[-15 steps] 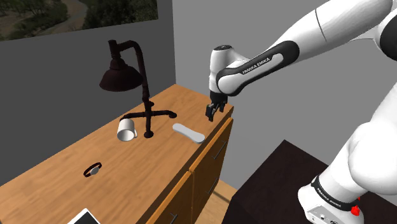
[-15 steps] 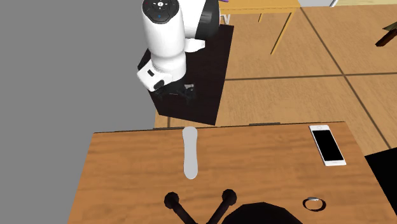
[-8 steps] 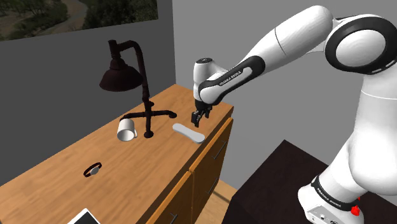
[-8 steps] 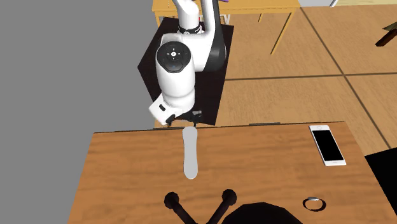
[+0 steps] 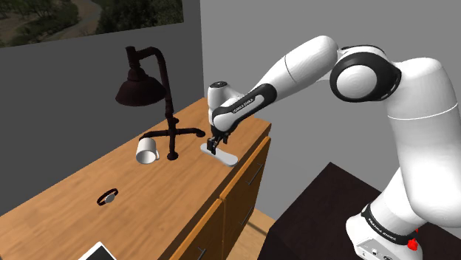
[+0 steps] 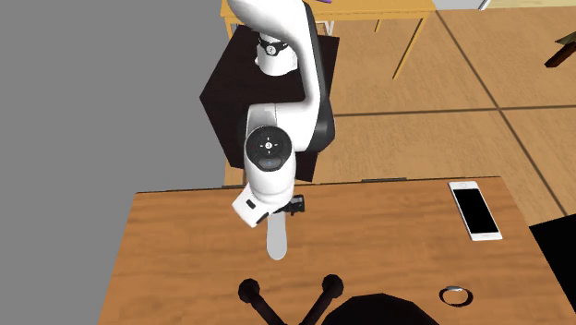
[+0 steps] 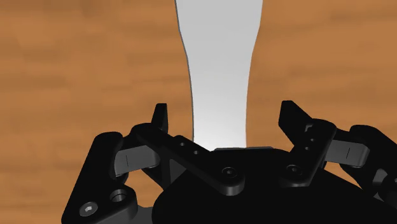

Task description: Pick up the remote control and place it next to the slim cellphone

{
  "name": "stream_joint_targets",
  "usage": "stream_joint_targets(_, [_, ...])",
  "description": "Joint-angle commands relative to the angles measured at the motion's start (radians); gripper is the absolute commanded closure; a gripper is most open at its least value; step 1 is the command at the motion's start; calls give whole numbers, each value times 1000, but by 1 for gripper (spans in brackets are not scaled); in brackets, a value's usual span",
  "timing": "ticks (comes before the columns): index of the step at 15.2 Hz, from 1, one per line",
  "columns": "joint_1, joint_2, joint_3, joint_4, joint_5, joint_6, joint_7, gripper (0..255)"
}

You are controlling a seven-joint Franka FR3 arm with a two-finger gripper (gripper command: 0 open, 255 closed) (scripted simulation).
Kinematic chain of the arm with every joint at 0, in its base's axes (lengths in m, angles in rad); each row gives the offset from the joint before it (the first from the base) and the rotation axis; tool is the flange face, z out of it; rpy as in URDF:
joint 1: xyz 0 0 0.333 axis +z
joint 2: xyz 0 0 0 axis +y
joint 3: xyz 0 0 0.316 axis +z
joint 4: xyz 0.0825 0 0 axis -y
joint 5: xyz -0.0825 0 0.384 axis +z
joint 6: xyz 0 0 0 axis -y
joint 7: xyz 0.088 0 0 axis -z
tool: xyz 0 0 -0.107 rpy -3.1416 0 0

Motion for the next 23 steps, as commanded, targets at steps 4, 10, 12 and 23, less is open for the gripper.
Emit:
stream_joint_targets(4, [4, 62, -4, 26, -5, 37, 2, 0])
stream_joint_targets(10, [6, 88, -6, 32, -8, 57, 4, 0])
stream_joint_targets(12, [6, 88, -6, 32, -8, 57, 4, 0])
stream_joint_targets(23, [6, 88, -6, 32, -8, 57, 4, 255])
